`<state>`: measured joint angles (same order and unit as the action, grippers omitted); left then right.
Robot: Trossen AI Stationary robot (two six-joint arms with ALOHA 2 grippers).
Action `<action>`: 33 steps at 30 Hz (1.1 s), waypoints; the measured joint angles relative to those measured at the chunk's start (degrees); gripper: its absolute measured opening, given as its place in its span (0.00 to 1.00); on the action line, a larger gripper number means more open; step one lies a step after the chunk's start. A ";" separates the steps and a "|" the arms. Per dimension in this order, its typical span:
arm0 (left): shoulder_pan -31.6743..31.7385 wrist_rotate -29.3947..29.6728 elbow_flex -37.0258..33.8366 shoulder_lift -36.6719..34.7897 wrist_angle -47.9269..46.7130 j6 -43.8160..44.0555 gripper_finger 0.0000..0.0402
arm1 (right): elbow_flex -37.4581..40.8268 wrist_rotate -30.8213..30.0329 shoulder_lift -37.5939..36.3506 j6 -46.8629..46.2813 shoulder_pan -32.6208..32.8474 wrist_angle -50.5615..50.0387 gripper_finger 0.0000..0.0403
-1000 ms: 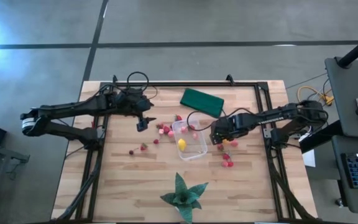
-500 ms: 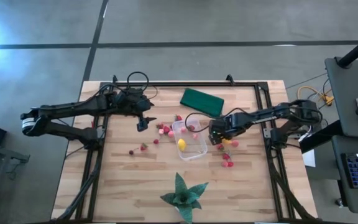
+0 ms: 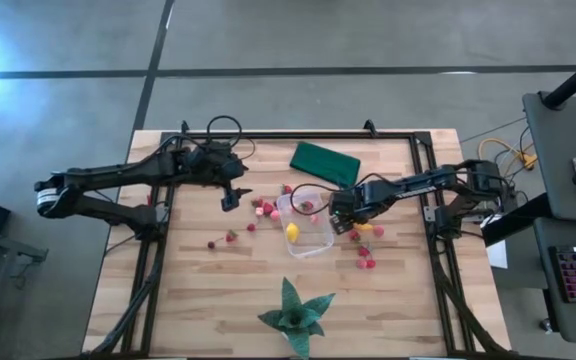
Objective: Pick and placing Produce into tupperware
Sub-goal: Put the banana into the transparent bin
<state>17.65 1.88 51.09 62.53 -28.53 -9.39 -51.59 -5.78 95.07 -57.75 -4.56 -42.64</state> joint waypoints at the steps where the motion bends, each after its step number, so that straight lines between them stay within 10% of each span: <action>1: 0.00 0.00 0.00 0.09 0.00 -0.01 0.74 | 0.01 -0.02 0.02 0.13 0.00 -0.02 0.57; 33: 0.13 -0.03 -0.17 0.38 -0.84 -0.55 0.74 | -10.98 -0.53 -0.11 1.26 0.00 -2.52 0.41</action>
<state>17.78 1.85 50.92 62.92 -29.37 -9.93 -62.57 -6.32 94.96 -56.49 -4.55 -45.16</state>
